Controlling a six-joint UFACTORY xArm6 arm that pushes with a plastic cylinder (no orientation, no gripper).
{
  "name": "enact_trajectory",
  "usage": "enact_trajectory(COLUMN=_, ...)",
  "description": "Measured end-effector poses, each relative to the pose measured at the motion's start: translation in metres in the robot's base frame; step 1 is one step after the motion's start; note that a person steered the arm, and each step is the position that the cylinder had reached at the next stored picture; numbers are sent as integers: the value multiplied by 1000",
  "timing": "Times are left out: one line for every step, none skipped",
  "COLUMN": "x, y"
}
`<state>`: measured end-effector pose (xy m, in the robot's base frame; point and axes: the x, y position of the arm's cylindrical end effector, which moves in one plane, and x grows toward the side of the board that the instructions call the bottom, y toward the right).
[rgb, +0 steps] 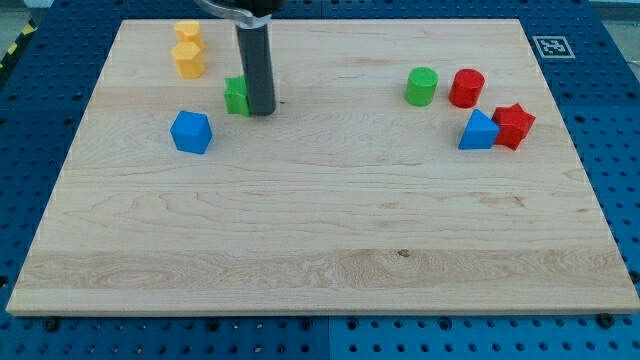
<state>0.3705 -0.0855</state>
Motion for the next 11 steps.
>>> enact_trajectory(x=-9, y=-15)
enact_trajectory(x=-19, y=-24)
enact_trajectory(x=-20, y=-37)
enact_trajectory(x=-20, y=-47)
enact_trajectory(x=-20, y=-49)
enact_trajectory(x=-16, y=-19)
enact_trajectory(x=-16, y=59)
enact_trajectory(x=-45, y=124)
enact_trajectory(x=-84, y=180)
enact_trajectory(x=-100, y=274)
enact_trajectory(x=-87, y=338)
